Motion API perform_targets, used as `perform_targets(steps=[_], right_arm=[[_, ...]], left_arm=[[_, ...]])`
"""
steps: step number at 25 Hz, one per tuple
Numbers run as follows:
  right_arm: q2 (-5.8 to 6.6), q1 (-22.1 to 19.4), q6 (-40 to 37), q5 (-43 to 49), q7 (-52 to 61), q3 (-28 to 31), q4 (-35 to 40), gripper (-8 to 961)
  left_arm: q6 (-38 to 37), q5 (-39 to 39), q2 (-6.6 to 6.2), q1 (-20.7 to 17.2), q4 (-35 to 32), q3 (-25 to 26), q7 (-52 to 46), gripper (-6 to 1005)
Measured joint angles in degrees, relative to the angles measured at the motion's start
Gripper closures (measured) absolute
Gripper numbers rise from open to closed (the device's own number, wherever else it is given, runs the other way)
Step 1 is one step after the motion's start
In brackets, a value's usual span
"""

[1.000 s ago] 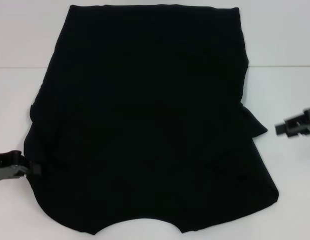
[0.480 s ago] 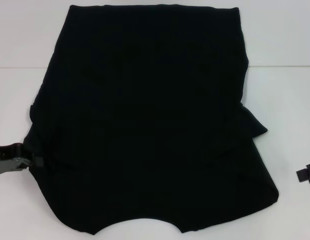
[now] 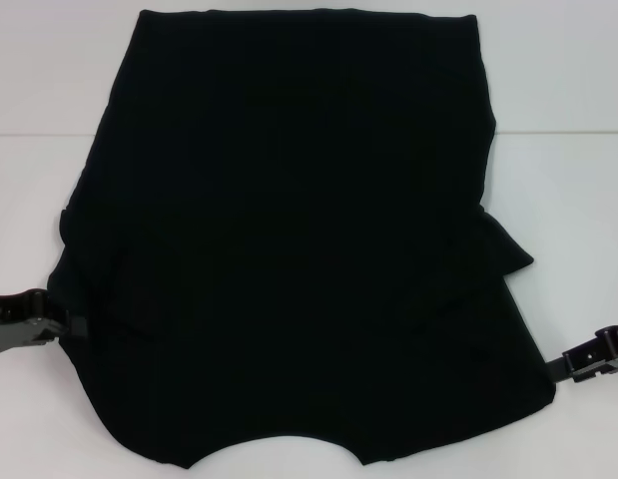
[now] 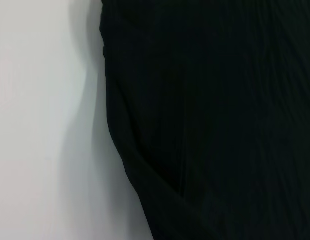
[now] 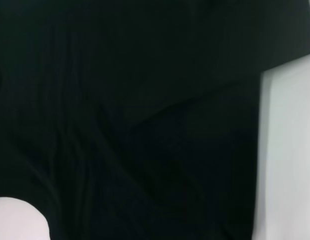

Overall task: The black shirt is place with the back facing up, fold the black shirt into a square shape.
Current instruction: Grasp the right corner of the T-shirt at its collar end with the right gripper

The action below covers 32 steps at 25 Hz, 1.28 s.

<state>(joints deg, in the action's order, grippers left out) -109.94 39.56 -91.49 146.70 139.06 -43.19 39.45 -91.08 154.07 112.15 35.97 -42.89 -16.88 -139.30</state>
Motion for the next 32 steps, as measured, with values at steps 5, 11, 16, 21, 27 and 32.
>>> perform_targets(steps=[5,11,16,21,27,32], right_arm=[[-0.3,-0.02,-0.08,-0.82,-0.9,0.6,0.21,448],[-0.52,0.24,0.47,0.19,-0.03,0.09,-0.13,422],[-1.35,0.35,1.05,0.71,0.0,-0.22,-0.22,306],[-2.03,0.92,1.62,2.09,0.02,-0.49,-0.69,313],[-2.09,1.87,2.74,2.78,0.11,-0.5,-2.53,312],[-2.26,2.73,3.82,3.01,0.49,-0.6,-3.69,313]], left_arm=[[0.03,0.0,0.03,-0.11,0.0,0.0,0.0,948],[0.14,0.0,0.09,-0.05,0.0,0.0,0.0,948],[0.23,0.0,0.09,0.16,0.0,0.0,-0.02,947],[0.49,-0.02,0.09,0.22,0.0,0.0,-0.05,947],[0.65,-0.07,0.09,0.24,0.07,0.0,-0.1,947],[0.65,-0.09,0.14,0.24,0.09,0.0,-0.1,946]])
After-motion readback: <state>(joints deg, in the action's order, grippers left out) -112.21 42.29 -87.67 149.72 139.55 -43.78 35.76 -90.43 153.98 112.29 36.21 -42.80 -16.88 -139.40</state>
